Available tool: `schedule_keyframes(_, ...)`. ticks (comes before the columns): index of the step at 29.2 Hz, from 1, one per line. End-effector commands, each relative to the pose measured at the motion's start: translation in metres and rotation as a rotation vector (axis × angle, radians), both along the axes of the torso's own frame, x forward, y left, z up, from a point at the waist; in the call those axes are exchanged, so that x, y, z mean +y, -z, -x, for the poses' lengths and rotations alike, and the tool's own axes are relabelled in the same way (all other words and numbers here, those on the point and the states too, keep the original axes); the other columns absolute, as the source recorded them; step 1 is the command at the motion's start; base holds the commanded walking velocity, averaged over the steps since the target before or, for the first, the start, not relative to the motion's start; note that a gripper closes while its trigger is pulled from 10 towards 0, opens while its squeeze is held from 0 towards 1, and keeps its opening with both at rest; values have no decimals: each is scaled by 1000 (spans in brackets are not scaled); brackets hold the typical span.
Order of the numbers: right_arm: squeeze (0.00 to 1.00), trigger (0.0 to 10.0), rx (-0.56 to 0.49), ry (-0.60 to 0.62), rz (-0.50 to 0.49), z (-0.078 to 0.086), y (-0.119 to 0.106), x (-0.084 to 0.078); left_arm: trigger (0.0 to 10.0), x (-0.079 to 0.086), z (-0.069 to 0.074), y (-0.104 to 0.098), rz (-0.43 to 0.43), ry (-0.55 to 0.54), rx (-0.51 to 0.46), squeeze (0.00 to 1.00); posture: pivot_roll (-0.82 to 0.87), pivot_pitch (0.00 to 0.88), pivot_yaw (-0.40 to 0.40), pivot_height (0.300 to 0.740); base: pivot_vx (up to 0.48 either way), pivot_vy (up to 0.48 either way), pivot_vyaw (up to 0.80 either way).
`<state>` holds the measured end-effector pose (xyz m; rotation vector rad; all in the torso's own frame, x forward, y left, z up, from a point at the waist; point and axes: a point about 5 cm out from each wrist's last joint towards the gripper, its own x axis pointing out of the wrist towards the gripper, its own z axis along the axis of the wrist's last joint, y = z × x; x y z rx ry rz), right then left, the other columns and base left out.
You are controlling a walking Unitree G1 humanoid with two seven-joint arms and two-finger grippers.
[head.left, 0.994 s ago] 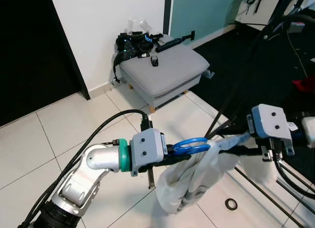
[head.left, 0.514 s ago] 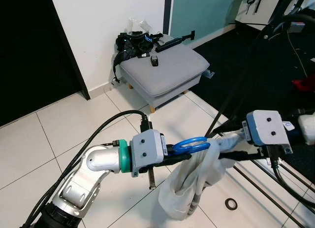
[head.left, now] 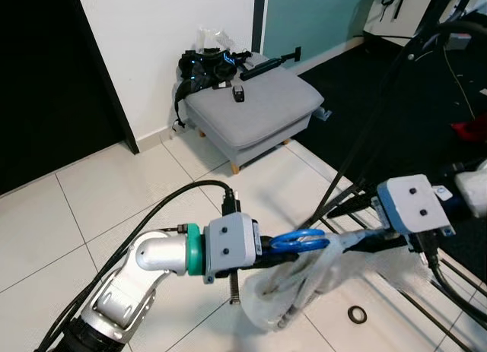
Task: Hang hanger
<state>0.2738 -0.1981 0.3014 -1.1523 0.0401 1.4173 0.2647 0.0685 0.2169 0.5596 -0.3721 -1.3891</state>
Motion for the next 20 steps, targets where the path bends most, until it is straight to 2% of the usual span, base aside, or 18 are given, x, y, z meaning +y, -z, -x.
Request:
schedule_keyframes(1, 0, 0, -18, -16, 13, 1, -4, 1, 10000, -7, 12, 3, -28, 87, -24, 0, -202, 208, 111, 740, 0, 0, 0)
schedule_keyframes(6, 0, 0, 49, -45, 25, 5, 4, 3, 10000, -8, 12, 2, -25, 86, -25, 0, -197, 209, 103, 740, 0, 0, 0)
schedule_keyframes(11, 0, 0, 126, -20, -30, 11, 27, 4, 10000, -10, 11, -1, 7, 74, -11, 0, -199, 211, 101, 740, 0, 0, 0)
schedule_keyframes(14, 0, 0, 142, -13, -43, 12, 32, 4, 10000, -10, 11, -2, 10, 75, -11, 0, -199, 211, 101, 740, 0, 0, 0)
schedule_keyframes(16, 0, 0, 200, 30, -91, 14, 51, 2, 10000, -9, 11, -2, 8, 78, -15, 0, -198, 210, 109, 740, 0, 0, 0)
schedule_keyframes(18, 0, 0, 217, 46, -110, 14, 57, 1, 10000, -9, 10, -2, 7, 79, -16, 0, -198, 210, 109, 740, 0, 0, 0)
schedule_keyframes(20, 0, 0, 249, 104, -204, 12, 69, 2, 10000, -10, 9, -1, 9, 73, -16, 0, -195, 209, 115, 740, 0, 0, 0)
